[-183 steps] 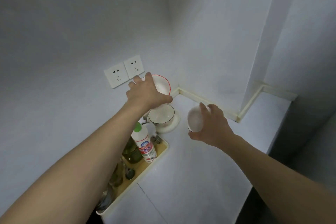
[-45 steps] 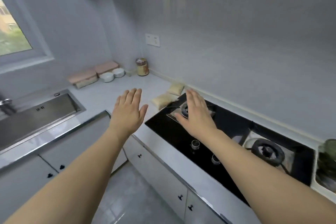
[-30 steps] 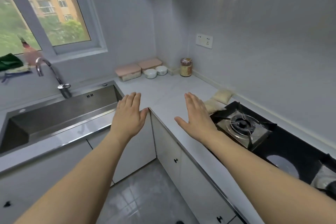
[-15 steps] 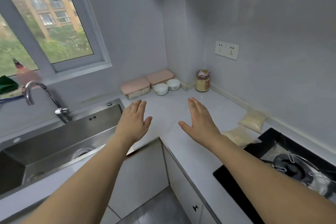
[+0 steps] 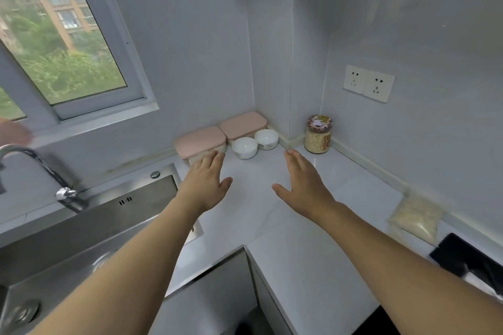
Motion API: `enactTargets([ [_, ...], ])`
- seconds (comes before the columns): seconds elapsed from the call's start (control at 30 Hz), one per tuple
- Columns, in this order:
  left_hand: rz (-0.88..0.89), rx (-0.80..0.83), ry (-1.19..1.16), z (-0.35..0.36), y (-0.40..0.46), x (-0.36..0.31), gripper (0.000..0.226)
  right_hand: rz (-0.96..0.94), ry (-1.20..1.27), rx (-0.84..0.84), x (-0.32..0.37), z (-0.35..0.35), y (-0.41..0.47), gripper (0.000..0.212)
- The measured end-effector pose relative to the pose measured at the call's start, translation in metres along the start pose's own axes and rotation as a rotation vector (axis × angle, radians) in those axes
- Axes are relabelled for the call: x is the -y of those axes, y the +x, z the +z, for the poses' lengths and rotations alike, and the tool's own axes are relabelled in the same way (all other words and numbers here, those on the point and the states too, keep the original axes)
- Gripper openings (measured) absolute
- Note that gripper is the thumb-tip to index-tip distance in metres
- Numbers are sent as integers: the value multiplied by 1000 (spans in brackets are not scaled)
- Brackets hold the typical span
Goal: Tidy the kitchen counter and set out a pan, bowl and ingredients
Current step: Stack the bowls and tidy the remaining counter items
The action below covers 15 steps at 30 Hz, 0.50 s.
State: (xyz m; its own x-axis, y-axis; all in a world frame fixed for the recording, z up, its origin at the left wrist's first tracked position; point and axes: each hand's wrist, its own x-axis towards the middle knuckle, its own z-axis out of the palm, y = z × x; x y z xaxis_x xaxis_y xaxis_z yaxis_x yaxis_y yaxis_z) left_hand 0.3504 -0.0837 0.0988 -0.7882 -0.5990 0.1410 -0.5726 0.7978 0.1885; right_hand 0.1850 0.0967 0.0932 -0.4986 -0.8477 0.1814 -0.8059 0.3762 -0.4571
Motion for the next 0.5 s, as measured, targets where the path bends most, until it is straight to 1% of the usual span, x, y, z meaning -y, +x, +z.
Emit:
enactTargets([
  [0.17, 33, 55, -1, 16, 67, 23, 69, 38, -37, 43, -14, 14, 62, 82],
  [0.3, 60, 166, -15, 32, 141, 51, 72, 115, -51, 104, -34, 30, 124, 84],
  [0.4, 54, 221, -57, 46, 189, 70, 74, 165, -83, 173, -49, 43, 167, 88],
  [0.5, 70, 289, -95, 61, 225, 80, 75, 191, -120, 230, -58, 52, 204, 89],
])
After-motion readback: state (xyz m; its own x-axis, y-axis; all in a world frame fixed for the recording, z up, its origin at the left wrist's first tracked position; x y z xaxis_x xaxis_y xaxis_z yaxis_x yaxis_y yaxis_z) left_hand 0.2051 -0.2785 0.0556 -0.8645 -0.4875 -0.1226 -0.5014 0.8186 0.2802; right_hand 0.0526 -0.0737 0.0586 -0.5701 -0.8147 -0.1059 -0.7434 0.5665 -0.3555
